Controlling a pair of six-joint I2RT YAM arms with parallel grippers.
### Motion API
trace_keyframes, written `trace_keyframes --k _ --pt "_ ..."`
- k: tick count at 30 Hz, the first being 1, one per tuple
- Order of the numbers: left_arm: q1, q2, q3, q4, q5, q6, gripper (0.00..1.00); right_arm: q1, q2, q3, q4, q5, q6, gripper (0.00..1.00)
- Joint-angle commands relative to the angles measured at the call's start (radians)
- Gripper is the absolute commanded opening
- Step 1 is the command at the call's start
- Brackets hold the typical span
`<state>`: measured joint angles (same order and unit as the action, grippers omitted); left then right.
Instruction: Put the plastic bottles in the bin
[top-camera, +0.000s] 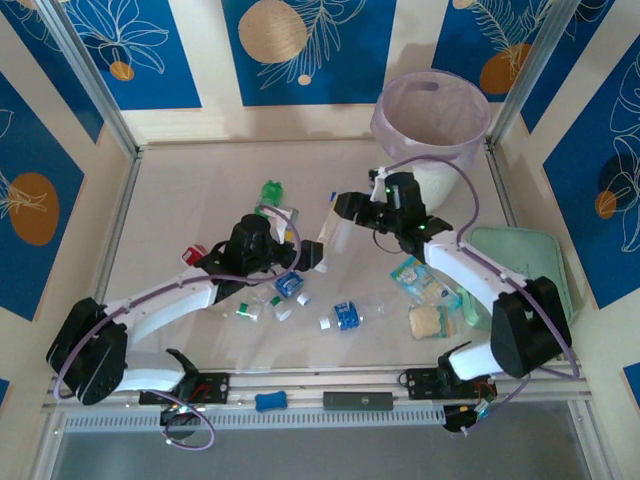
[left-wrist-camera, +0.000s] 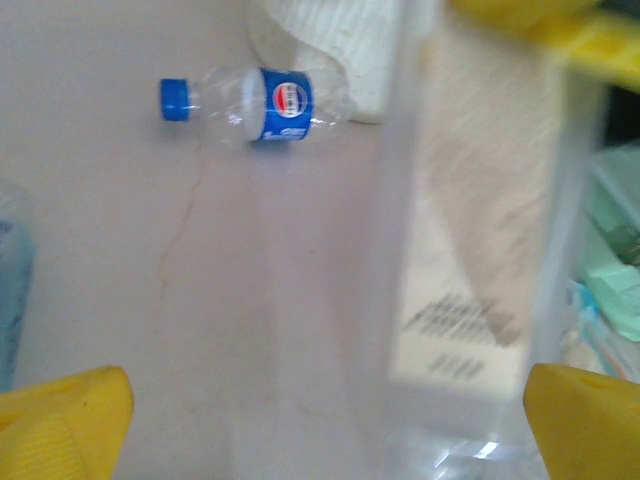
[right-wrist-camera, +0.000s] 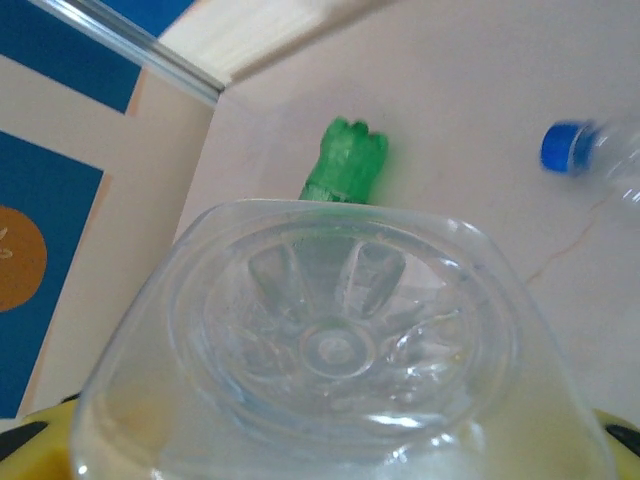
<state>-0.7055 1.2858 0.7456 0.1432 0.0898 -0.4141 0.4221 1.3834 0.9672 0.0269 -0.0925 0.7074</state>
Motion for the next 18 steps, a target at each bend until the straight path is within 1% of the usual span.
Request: trace_keyframes --k 1,4,10,14,18 --pt "-0.003 -0.035 -0.033 0.009 -0.114 -0.025 1.00 -0.047 -0.068 0.104 -0.083 0.025 -0.103 0.53" --pt "0.000 -0.055 -0.056 -0.011 -0.190 -0.049 1.00 -0.090 -0.089 0.200 -0.155 0.046 -0.174 0.53" --pt "0.002 -0.119 -0.116 0.001 -0.290 -0.087 1.00 -0.180 -0.098 0.396 -0.200 0.035 -0.256 0.53" --pt "0.002 -0.183 -0.190 0.055 -0.359 -0.125 1.00 -0.240 -0.069 0.539 -0.208 0.070 -0.312 0.52" --pt "0.002 -0.239 -0.238 0.065 -0.410 -0.145 1.00 -0.301 -0.023 0.644 -0.178 0.099 -0.333 0.53"
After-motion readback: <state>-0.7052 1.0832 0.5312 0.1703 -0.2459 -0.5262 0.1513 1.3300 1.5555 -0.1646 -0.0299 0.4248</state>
